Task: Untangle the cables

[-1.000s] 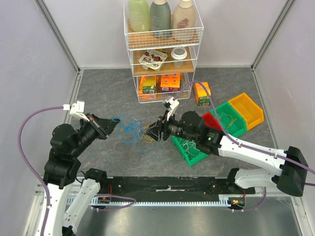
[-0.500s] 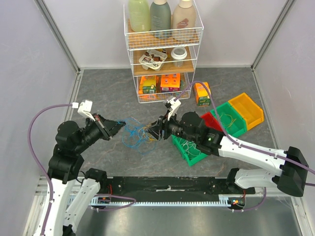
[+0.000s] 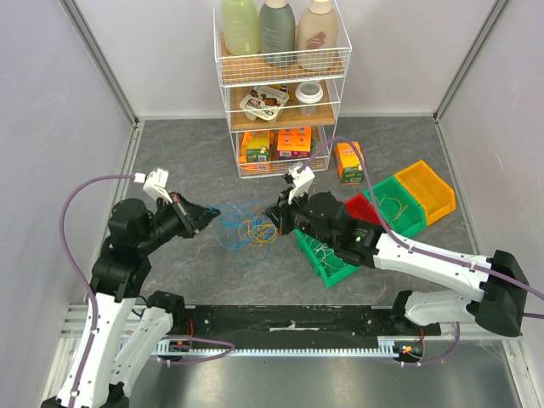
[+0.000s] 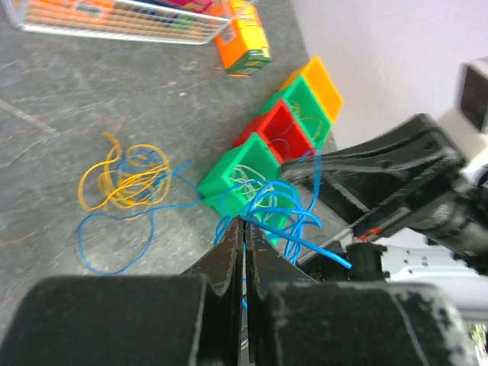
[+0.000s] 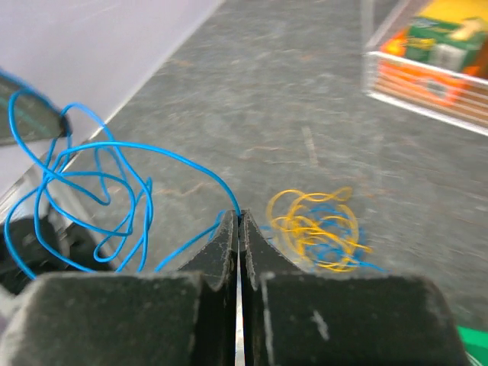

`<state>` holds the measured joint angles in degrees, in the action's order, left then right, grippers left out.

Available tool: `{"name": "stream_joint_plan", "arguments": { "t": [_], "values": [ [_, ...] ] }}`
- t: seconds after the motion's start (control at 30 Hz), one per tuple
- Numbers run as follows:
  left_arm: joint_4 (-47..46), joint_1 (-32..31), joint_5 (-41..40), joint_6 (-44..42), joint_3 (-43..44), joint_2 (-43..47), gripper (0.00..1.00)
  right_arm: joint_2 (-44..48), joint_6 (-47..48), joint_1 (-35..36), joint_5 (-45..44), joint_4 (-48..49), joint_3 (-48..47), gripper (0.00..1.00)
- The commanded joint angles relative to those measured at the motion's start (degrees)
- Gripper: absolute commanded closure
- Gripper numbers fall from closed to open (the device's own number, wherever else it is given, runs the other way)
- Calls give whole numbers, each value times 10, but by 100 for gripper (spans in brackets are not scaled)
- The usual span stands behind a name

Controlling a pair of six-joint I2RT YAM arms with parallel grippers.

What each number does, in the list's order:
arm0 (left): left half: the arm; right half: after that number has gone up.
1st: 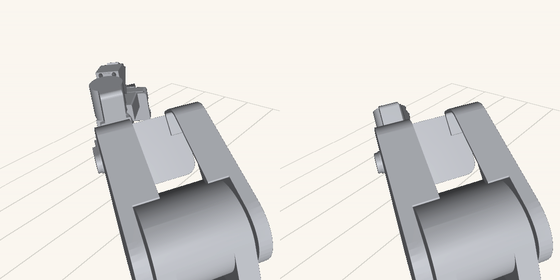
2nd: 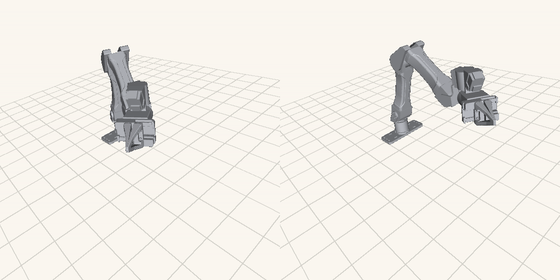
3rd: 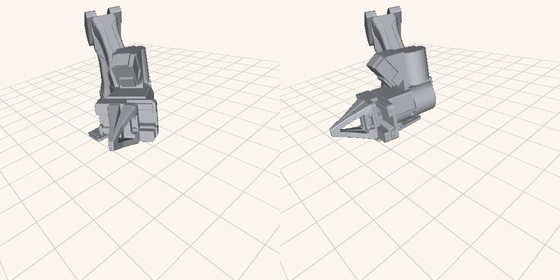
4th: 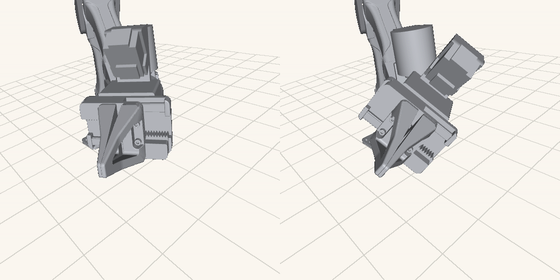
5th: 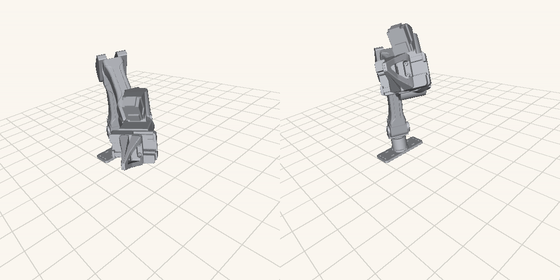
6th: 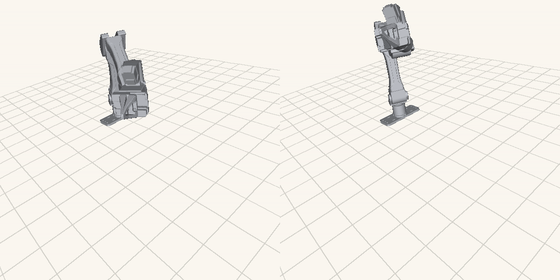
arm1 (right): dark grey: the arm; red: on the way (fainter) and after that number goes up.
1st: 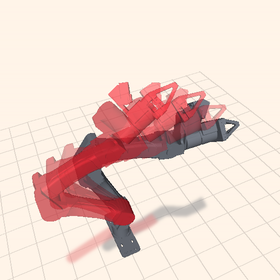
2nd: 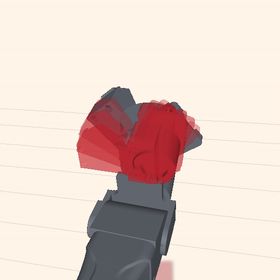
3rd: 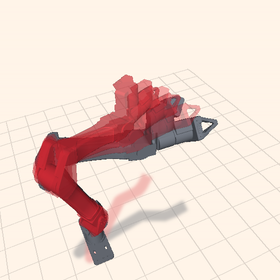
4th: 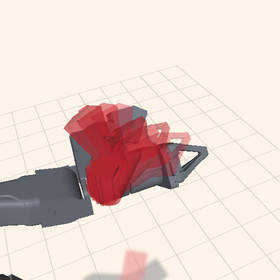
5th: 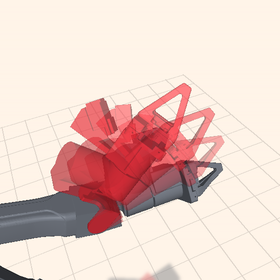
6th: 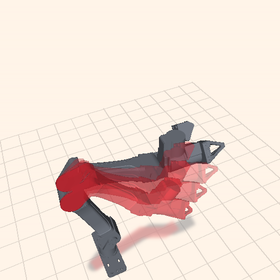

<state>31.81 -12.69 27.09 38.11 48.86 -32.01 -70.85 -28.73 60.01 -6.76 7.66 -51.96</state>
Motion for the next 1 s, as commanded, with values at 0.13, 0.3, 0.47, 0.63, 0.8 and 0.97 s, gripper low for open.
{"name": "stream_joint_plan", "arguments": {
  "t": [0.13, 0.3, 0.47, 0.63, 0.8, 0.97],
  "values": [
    [142, 0, -285, 44, -2, -26, 98, 40, 15, 0, -407, -192, -89, 100],
    [158, 0, -380, 93, -39, -6, 98, 89, 24, 0, -517, -251, -95, 100],
    [156, 0, -417, 123, -68, -9, 98, 141, 36, 0, -576, -267, -97, 100],
    [159, 0, -436, 130, -80, -20, 98, 163, 76, -13, -644, -291, -137, 100],
    [169, 0, -466, 141, -88, -8, 98, 178, 146, -52, -692, -303, -203, 100],
    [164, 0, -485, 147, -91, 7, 98, 160, 206, -117, -694, -312, -273, 100]
  ]
}}
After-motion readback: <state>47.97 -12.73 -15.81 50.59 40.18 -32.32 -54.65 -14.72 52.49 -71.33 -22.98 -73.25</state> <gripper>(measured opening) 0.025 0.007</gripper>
